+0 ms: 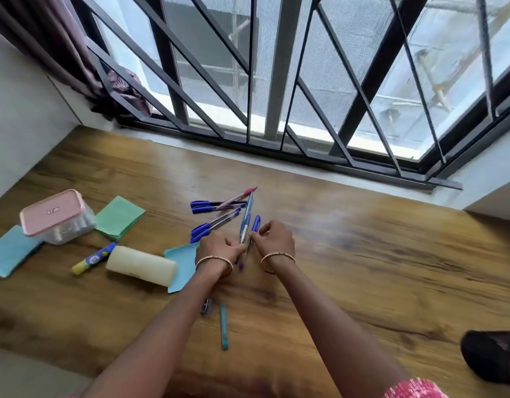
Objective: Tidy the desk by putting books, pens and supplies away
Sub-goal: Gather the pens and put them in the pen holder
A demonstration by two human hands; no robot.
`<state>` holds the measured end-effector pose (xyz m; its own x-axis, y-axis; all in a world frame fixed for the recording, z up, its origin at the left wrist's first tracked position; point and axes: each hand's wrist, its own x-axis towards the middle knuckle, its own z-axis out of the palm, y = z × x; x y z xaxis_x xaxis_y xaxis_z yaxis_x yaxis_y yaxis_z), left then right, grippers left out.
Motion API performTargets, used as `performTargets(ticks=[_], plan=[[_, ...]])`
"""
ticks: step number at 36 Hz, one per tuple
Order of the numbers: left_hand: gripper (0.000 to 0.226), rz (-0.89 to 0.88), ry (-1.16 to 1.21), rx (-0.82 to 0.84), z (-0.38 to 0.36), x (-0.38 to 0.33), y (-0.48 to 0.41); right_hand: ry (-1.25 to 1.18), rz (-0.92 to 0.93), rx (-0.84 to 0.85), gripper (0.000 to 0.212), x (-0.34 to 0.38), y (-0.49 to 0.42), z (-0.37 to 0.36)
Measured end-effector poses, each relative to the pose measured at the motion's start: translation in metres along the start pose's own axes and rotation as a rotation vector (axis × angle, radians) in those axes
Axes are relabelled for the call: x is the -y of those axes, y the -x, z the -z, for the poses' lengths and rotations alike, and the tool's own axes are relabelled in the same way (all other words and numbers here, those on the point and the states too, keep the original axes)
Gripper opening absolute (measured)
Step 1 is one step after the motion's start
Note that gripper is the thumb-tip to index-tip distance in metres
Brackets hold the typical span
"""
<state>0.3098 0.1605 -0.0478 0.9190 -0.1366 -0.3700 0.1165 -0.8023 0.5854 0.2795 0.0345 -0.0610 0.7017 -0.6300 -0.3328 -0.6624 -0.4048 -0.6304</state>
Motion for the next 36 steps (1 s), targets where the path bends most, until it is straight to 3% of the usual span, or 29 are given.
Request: performTargets(ticks=[4,7,11,16,20,27,32,36], plan=[[0.020,0.009,0.116,-0.006,0.008,0.011,0.003,0.100,0.019,0.007,0.029,0.003,0.004,-0.005],[0.013,0.072,0.396,0.058,0.009,0.021,0.004,0.244,0.048,0.043,0.038,0.007,0.005,-0.006],[0.025,0.111,0.678,0.217,0.015,0.020,0.017,0.284,0.061,0.110,0.036,0.006,0.006,0.001],[0.021,0.024,0.690,0.265,0.013,0.010,0.031,0.043,0.064,0.119,0.031,-0.018,0.011,0.026],[0.014,-0.037,0.697,0.264,0.000,-0.013,0.042,-0.451,0.029,0.092,0.011,-0.046,0.033,0.065],[0.021,-0.245,0.645,0.267,-0.038,-0.066,0.071,-0.693,0.151,-0.148,0.033,-0.102,0.088,0.161],[0.005,-0.355,0.668,0.375,-0.074,-0.112,0.110,-0.663,0.146,-0.363,0.024,-0.145,0.119,0.224],[0.006,-0.457,0.663,0.419,-0.104,-0.147,0.146,-0.580,0.126,-0.612,0.017,-0.184,0.136,0.268]])
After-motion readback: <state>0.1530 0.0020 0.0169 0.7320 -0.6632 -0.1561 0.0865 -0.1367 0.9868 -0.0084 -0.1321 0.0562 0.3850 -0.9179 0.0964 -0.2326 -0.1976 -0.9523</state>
